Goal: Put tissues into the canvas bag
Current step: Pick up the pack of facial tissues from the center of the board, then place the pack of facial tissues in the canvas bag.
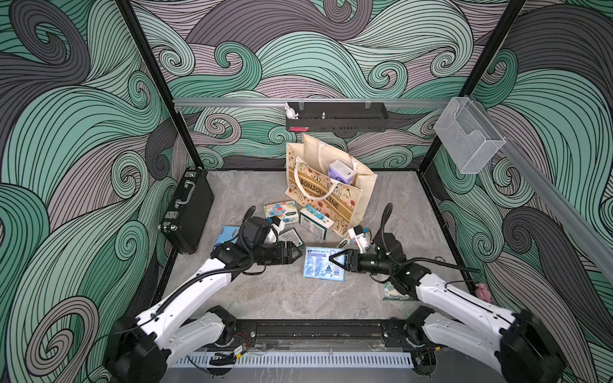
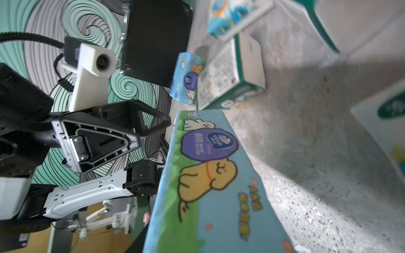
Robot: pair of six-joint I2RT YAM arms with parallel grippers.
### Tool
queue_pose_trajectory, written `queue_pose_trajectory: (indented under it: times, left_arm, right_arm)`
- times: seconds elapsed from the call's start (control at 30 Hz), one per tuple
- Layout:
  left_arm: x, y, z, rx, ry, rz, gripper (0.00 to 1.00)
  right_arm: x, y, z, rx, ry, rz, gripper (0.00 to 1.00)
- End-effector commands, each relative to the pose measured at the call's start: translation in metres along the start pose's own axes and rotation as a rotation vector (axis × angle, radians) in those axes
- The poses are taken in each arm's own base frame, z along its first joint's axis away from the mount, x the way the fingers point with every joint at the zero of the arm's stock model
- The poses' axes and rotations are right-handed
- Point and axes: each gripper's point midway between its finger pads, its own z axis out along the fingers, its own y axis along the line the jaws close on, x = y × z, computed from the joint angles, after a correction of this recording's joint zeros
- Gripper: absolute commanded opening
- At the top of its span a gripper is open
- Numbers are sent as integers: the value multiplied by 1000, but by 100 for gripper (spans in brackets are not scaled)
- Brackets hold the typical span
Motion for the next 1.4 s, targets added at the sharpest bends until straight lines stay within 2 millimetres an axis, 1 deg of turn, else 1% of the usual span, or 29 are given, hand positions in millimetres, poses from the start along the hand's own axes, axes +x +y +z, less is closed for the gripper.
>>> queue_pose_trajectory:
  times: [0.0, 0.07, 0.1, 0.13, 0.2, 0.23, 0.27, 0.33, 0.4, 0.5, 0.53, 0.57, 0.63, 0.7, 0.8, 0.93, 0.97, 1.13, 1.23, 1.27, 1.3, 1.33, 1.37]
  left_arm:
    - [-3, 12, -42, -126, -85, 71, 80]
    - [-9, 3, -68, -127, -144, 126, 84]
    - [-10, -2, -77, -122, -163, 158, 84]
    - [-9, -6, -86, -115, -174, 199, 84]
    - [-3, -15, -95, -76, -175, 281, 83]
    - [1, -20, -98, -46, -178, 317, 82]
    - [4, -23, -100, -23, -185, 331, 81]
    - [8, -31, -102, 37, -208, 355, 80]
    - [8, -35, -105, 56, -227, 371, 80]
    - [7, -29, -105, 25, -229, 365, 79]
    - [7, -28, -104, 20, -224, 361, 79]
    - [7, -28, -103, 19, -220, 360, 79]
    - [7, -27, -101, 13, -208, 360, 79]
    - [7, -26, -101, 8, -206, 359, 79]
    - [7, -22, -101, -13, -211, 354, 79]
    - [7, -24, -104, -3, -220, 362, 78]
    - [7, -25, -105, 1, -222, 363, 78]
    - [8, -26, -103, 10, -215, 361, 78]
    - [8, -26, -101, 11, -205, 360, 78]
    - [8, -26, -101, 10, -206, 361, 78]
    - [8, -25, -102, 10, -208, 361, 78]
    - [8, -26, -102, 9, -211, 361, 78]
    - [8, -25, -101, 6, -209, 361, 78]
  right_arm:
    - [-33, 37, -40, 103, -45, -220, 54]
    - [-60, 63, -56, 145, -66, -325, 54]
    - [-72, 73, -60, 163, -76, -370, 54]
    - [-87, 85, -66, 181, -95, -419, 54]
    - [-120, 104, -70, 220, -135, -501, 54]
    - [-135, 110, -68, 245, -149, -541, 54]
    - [-150, 119, -70, 261, -177, -582, 54]
    - [-182, 123, -61, 310, -204, -641, 54]
    - [-209, 127, -50, 338, -216, -685, 54]
    - [-248, 123, -38, 433, -229, -759, 54]
    - [-261, 122, -37, 472, -239, -782, 54]
    - [-270, 116, -33, 508, -239, -795, 54]
    - [-291, 114, -30, 555, -268, -812, 53]
    - [-306, 108, -23, 585, -279, -824, 53]
    - [-320, 96, -9, 623, -257, -844, 53]
    - [-331, 82, 7, 664, -223, -871, 53]
    - [-335, 82, 9, 664, -227, -881, 53]
    - [-348, 72, 28, 683, -209, -928, 54]
    - [-355, 66, 35, 702, -207, -947, 54]
    - [-357, 65, 37, 703, -206, -951, 56]
    - [-359, 63, 37, 708, -211, -950, 63]
    - [-362, 60, 36, 720, -216, -943, 72]
    - [-363, 59, 35, 727, -221, -935, 78]
